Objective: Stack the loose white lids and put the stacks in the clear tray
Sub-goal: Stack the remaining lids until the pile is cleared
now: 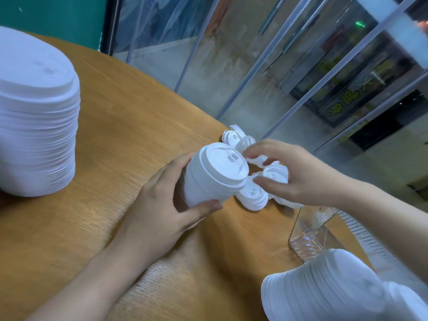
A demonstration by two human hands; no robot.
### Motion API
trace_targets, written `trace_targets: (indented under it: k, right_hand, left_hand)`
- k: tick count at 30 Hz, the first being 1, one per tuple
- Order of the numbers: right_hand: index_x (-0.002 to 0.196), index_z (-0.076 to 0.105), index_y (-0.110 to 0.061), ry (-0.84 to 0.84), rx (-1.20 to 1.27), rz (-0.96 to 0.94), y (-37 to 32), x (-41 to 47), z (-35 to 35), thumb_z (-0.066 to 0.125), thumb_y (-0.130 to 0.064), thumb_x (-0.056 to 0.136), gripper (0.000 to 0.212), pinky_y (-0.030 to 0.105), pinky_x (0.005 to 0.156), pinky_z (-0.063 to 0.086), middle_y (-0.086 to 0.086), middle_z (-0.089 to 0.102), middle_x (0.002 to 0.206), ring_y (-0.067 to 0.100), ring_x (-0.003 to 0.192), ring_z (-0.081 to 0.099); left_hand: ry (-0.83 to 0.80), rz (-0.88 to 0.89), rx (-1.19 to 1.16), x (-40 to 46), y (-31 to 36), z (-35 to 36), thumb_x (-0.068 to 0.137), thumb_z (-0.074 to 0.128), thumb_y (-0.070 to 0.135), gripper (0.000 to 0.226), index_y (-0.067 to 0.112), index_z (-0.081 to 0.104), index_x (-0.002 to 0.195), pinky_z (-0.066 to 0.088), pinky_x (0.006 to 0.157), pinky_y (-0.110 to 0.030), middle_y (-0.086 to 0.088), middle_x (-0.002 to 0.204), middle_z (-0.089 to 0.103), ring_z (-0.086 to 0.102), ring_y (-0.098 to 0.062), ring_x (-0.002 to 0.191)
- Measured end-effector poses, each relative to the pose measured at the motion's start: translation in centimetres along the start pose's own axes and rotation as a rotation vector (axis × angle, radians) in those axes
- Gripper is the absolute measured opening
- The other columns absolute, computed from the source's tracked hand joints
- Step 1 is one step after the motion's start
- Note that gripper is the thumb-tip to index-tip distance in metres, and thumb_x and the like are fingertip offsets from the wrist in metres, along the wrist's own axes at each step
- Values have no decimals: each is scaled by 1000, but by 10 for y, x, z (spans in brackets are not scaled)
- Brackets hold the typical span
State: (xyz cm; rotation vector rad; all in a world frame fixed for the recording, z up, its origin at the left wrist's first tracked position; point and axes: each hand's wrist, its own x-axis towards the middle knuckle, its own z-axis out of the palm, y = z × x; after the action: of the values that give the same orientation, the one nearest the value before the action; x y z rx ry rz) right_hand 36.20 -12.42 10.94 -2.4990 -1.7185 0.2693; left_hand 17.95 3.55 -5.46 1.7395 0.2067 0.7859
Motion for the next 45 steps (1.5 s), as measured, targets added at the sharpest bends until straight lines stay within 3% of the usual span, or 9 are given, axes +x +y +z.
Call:
trace_targets:
  k: [4,9,15,18,20,24,31,37,45]
  right_hand:
    - [135,62,-28,-142,-93,125,44,1,12,72,-27,90,46,20,103,44,-20,61,133,1,123,55]
    - [133,58,-37,-265,-264,220,66,10,32,61,-68,77,63,38,103,48,-25,54,129,3,121,51]
    - [135,58,-34,-323,-369,202,72,20,44,77,-50,77,63,35,96,49,-19,58,127,9,120,51]
    - [135,58,-37,-346,-358,237,74,20,47,69,-57,72,67,39,95,51,-20,59,125,10,119,53]
    - [132,59,-37,-310,-295,257,73,17,44,62,-62,68,69,40,96,51,-20,60,124,10,118,55]
    - [132,61,-35,-134,-141,270,58,4,22,81,-44,78,59,38,104,49,-21,59,128,4,120,55]
    - [131,65,-23,165,170,68,-15,-7,-27,85,-42,82,57,31,102,52,-9,68,122,13,121,64]
    - [137,62,-22,144,117,-81,-59,-2,-18,79,-47,86,59,23,98,52,-11,64,124,15,123,61]
    - [143,59,-22,107,8,-73,-62,11,-1,73,-57,86,68,20,100,49,-14,59,130,6,122,58]
  left_hand:
    - [9,-2,16,1,2,0,67,73,73,78,46,52,138,35,90,-2,32,125,60,55,7,116]
    - [23,-12,5,0,1,1,65,73,75,80,47,53,137,37,88,-3,34,124,59,56,6,114]
    - [18,-2,4,2,0,2,66,73,73,77,46,53,135,41,88,-8,31,123,61,59,2,114]
    - [17,2,15,2,0,2,66,74,73,77,45,53,135,41,88,-7,30,124,61,58,1,116]
    - [16,0,15,2,0,2,66,73,73,77,45,53,135,41,87,-7,29,123,62,58,2,115]
    - [16,-3,-2,2,0,2,66,74,73,76,48,52,134,40,88,-7,28,123,62,59,0,115]
    - [26,-9,1,1,1,2,67,73,74,74,52,50,134,38,90,-6,31,124,60,57,1,117]
    - [0,-9,-3,0,3,1,69,75,71,78,46,51,139,45,93,-21,26,125,62,59,-4,118]
    - [6,-21,-3,1,0,1,67,77,71,80,46,51,139,41,91,-10,25,124,63,58,-3,116]
